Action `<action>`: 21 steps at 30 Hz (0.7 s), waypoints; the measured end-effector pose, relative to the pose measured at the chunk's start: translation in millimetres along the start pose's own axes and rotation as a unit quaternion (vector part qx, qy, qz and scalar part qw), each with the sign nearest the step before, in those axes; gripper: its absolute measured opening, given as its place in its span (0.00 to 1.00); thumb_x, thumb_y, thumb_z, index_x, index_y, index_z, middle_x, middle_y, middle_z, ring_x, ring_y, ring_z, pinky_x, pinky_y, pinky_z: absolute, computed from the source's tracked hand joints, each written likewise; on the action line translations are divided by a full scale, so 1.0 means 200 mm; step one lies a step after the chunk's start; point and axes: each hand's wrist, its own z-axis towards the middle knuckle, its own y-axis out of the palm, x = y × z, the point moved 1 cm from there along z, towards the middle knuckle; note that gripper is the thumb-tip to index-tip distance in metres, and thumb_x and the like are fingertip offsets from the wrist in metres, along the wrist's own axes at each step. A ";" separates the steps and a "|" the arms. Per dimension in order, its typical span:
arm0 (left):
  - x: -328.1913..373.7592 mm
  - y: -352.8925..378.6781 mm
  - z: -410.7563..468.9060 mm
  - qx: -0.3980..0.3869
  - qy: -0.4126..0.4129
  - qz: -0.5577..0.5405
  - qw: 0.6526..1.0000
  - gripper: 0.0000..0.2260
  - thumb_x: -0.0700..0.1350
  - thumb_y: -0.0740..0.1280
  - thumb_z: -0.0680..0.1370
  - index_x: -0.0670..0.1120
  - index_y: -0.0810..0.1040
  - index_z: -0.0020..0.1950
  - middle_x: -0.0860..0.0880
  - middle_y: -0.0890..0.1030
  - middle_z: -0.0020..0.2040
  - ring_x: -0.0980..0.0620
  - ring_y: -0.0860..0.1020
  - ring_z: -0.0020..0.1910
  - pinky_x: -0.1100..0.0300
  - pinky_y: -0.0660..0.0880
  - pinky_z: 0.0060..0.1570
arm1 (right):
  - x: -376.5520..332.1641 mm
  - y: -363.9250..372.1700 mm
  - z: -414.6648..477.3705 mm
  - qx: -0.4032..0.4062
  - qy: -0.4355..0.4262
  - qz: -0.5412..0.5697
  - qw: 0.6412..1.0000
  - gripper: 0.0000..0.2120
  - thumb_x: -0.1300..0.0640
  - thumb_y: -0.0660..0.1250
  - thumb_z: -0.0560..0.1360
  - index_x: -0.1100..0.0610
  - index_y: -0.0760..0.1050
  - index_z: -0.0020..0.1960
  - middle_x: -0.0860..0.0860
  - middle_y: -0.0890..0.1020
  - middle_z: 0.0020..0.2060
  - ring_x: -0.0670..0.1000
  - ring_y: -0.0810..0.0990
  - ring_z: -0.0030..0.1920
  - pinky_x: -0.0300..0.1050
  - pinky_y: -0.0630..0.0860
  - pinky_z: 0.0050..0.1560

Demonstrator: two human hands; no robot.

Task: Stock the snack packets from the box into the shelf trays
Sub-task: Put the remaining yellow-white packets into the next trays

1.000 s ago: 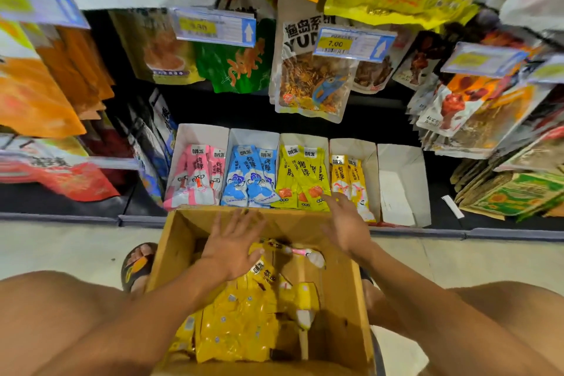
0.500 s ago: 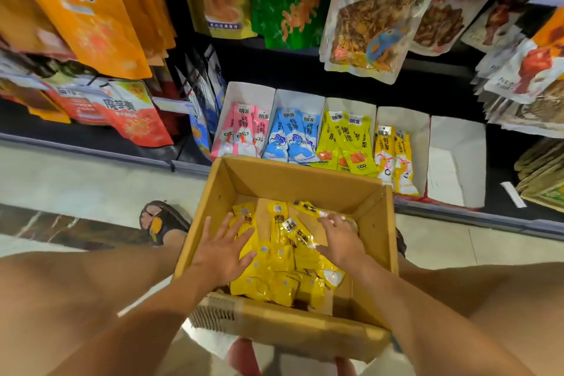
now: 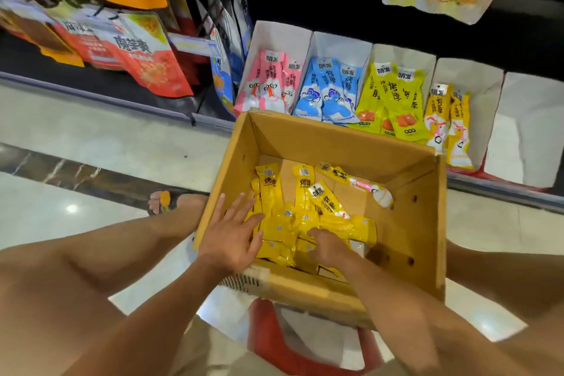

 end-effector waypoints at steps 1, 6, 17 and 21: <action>0.00 0.01 0.00 0.014 0.001 -0.009 1.000 0.24 0.60 0.52 0.83 0.56 0.75 0.74 0.48 0.67 0.80 0.46 0.54 0.83 0.36 0.44 0.80 | -0.01 0.04 0.01 -0.007 0.001 0.004 1.000 0.29 0.51 0.71 0.76 0.53 0.67 0.75 0.58 0.76 0.66 0.59 0.75 0.67 0.50 0.74 0.63; -0.02 0.05 0.01 0.075 0.008 -0.047 0.996 0.21 0.56 0.60 0.80 0.53 0.79 0.70 0.48 0.72 0.77 0.45 0.60 0.81 0.36 0.51 0.79 | 0.00 0.16 0.10 -0.013 0.043 0.036 0.998 0.28 0.45 0.69 0.74 0.50 0.70 0.72 0.54 0.79 0.63 0.58 0.77 0.64 0.52 0.76 0.61; -0.02 0.02 0.01 -0.002 -0.015 -0.036 0.999 0.25 0.60 0.53 0.81 0.56 0.70 0.77 0.51 0.65 0.81 0.49 0.51 0.83 0.40 0.46 0.80 | -0.06 -0.08 0.10 0.038 0.036 0.114 0.992 0.15 0.53 0.69 0.78 0.54 0.80 0.63 0.53 0.78 0.65 0.53 0.78 0.61 0.39 0.70 0.51; -0.01 0.03 0.01 -0.026 -0.014 -0.063 0.998 0.26 0.60 0.51 0.82 0.57 0.66 0.79 0.52 0.61 0.82 0.51 0.48 0.84 0.45 0.44 0.81 | -0.11 -0.28 0.01 0.061 0.001 0.105 0.993 0.17 0.52 0.71 0.77 0.55 0.79 0.65 0.53 0.78 0.66 0.53 0.78 0.61 0.38 0.71 0.53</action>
